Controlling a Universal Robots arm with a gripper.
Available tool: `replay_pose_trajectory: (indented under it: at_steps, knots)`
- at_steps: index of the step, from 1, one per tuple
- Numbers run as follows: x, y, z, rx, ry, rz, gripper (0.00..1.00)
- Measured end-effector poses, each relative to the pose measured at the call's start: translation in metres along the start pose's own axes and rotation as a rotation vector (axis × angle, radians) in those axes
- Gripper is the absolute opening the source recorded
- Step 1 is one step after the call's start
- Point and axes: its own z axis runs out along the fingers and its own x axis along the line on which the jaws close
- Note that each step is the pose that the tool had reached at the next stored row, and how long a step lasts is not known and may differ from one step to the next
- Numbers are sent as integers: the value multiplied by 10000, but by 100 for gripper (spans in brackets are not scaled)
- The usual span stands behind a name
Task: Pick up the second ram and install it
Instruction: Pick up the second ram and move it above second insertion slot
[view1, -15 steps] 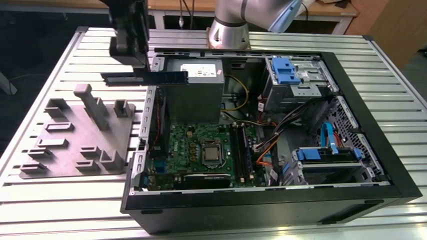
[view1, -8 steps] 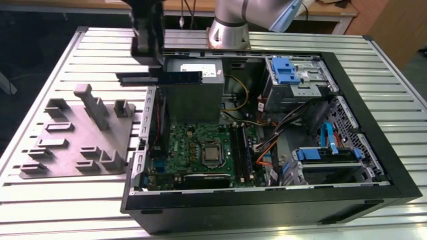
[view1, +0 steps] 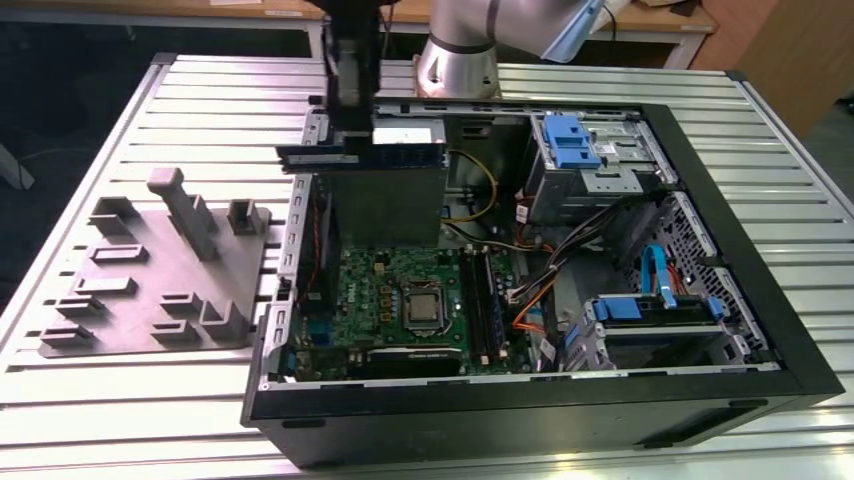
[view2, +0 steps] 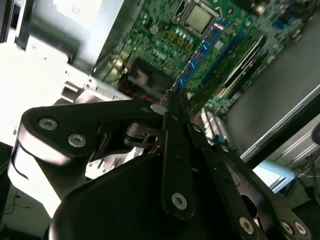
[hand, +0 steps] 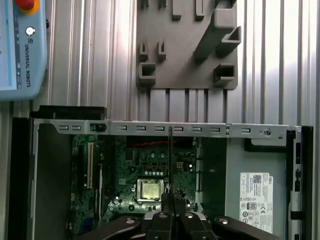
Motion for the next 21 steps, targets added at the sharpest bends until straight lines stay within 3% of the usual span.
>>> replay_pose_trajectory:
  at_steps: [11, 21]
  knots:
    - [5, -473, -11, 1, 0, -1, 11]
    - [6, -500, 18, -1, -10, -1, 11]
